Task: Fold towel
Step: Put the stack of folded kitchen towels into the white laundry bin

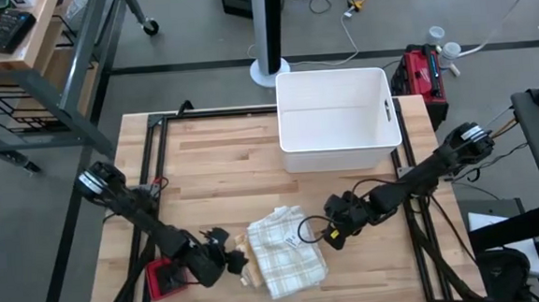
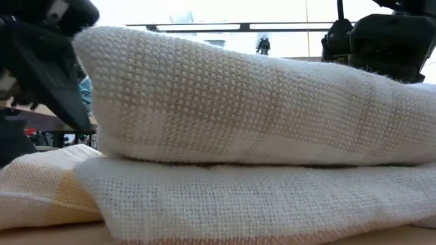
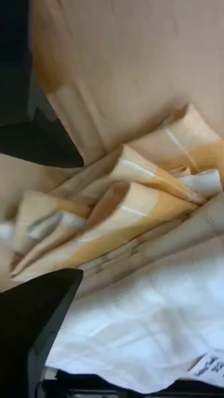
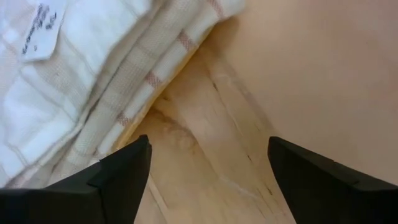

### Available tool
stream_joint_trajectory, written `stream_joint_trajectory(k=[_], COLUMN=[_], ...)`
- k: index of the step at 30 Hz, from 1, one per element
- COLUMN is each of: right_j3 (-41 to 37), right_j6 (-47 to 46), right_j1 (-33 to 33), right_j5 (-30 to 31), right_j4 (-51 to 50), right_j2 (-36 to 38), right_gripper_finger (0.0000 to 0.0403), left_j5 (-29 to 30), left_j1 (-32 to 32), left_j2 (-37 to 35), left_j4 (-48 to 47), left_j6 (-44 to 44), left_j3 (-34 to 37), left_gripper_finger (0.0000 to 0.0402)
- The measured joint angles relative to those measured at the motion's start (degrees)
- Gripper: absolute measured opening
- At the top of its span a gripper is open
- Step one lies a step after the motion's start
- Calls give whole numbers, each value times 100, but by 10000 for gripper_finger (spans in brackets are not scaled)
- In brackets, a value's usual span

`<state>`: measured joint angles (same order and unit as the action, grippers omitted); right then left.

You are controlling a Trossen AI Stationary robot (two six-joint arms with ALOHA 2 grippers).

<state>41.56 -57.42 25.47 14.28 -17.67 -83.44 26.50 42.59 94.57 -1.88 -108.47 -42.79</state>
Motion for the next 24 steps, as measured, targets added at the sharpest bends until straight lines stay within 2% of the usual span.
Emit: stream_joint_trajectory(k=[8, 12, 18, 24], right_j3=[-55, -314, -728, -1007], right_j6=[198, 204, 21, -49], right_j1=[-109, -310, -635, -852], right_j5=[-427, -911, -1441, -2223], right_j4=[618, 1533, 2445, 4015], right_j2=[-3, -214, -607, -945], right_gripper_finger=[315, 316, 327, 334], left_j5=[107, 103, 199, 256], left_j1=[-173, -190, -188, -199], left_j2=[711, 937, 905, 904], left_j4=[2156, 2302, 2331, 2345], left_j6=[361, 393, 425, 425], left_j3=[313, 296, 299, 296], left_gripper_finger=[275, 268, 267, 267])
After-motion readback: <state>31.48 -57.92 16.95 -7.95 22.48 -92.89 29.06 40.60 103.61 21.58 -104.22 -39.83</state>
